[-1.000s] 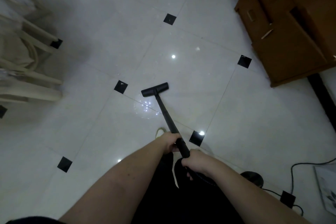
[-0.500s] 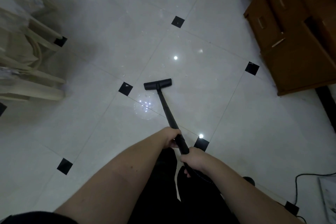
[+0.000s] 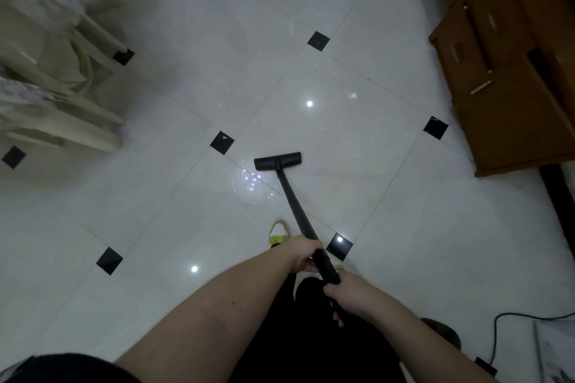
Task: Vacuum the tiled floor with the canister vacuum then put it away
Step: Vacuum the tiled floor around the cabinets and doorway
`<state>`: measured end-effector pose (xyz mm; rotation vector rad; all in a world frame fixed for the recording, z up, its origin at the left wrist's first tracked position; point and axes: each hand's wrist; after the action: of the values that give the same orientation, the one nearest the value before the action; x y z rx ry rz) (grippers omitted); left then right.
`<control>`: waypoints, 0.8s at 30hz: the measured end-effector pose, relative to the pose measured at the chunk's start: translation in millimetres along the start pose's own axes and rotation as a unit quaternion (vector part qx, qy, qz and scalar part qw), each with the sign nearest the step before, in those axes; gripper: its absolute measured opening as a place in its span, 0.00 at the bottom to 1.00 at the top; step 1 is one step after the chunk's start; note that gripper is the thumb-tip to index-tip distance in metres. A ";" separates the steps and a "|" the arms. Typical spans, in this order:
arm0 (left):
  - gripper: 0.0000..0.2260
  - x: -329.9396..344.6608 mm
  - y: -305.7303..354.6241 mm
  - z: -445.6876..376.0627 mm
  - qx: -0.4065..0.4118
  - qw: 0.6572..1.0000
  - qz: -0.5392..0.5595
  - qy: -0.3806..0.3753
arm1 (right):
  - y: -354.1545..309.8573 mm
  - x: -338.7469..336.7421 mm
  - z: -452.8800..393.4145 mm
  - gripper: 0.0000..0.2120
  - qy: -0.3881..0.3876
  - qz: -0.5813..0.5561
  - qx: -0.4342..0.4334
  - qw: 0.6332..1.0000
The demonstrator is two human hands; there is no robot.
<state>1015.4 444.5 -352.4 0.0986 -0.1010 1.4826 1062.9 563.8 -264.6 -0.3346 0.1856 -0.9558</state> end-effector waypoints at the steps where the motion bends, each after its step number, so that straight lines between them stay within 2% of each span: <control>1: 0.05 1.0 -2.2 2.3 0.000 1.000 0.006 0.000 | 0.1 -1.3 2.4 0.09 -0.005 0.007 0.002 1.000; 7: 0.06 -13.2 -7.7 5.7 -0.009 0.998 0.065 0.011 | -18.6 -5.9 -2.2 0.07 -0.035 0.083 0.013 0.996; 13: 0.03 -73.5 6.0 -6.3 -0.012 0.995 0.102 0.017 | -66.4 24.8 -29.3 0.08 -0.068 0.120 0.006 0.990; 17: 0.00 -121.0 24.6 -10.3 -0.004 0.995 0.093 0.030 | -105.3 50.2 -48.3 0.08 -0.069 0.095 0.000 0.993; 21: 0.09 -167.2 45.8 -16.7 0.013 0.996 0.083 0.035 | -146.9 73.8 -63.6 0.09 -0.064 0.064 0.004 0.996; 24: 0.07 -193.8 63.4 -19.0 0.025 0.996 0.079 0.029 | -172.9 84.6 -79.1 0.11 -0.058 0.053 0.006 0.997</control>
<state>935.9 260.9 -395.8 0.0899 -0.0248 1.6450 954.4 386.6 -277.0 -0.3642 0.0908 -0.8308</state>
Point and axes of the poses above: each hand's wrist, its own z-axis away from the middle knuckle, its own x-axis out of the palm, y = z × x, and after that the axes turned 9 degrees about -x, right-handed
